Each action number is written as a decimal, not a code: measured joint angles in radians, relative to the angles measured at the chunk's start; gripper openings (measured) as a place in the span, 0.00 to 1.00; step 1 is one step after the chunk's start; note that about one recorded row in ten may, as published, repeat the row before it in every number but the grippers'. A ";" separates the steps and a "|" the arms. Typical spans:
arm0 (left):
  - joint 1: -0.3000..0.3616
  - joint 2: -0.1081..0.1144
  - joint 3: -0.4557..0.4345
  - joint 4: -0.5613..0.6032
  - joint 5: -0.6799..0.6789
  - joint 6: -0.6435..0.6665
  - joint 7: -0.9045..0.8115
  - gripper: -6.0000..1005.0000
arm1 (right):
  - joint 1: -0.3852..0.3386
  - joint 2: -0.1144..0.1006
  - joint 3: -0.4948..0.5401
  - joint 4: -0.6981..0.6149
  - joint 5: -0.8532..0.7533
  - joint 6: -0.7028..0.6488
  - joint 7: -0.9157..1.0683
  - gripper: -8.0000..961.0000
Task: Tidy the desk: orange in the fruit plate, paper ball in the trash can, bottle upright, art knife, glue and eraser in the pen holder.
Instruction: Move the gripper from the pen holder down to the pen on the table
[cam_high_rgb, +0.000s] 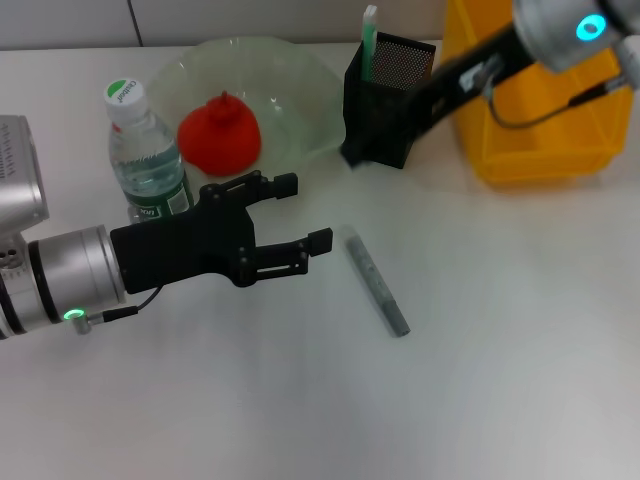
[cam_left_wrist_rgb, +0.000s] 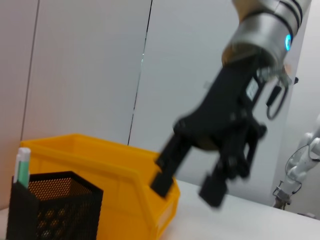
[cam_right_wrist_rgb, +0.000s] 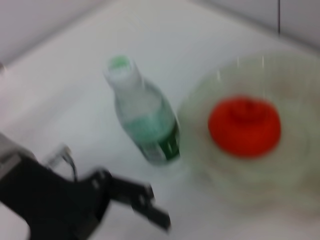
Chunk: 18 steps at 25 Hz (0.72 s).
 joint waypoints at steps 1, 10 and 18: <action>0.003 0.001 0.000 0.001 0.000 0.000 0.000 0.84 | 0.010 0.003 -0.027 -0.024 -0.019 0.004 0.023 0.80; 0.033 0.000 -0.001 0.027 0.000 -0.003 0.022 0.84 | 0.085 0.042 -0.216 -0.261 -0.060 0.153 0.098 0.80; 0.035 -0.002 -0.003 0.022 -0.001 0.003 0.037 0.84 | 0.110 0.049 -0.391 -0.334 -0.066 0.285 0.170 0.80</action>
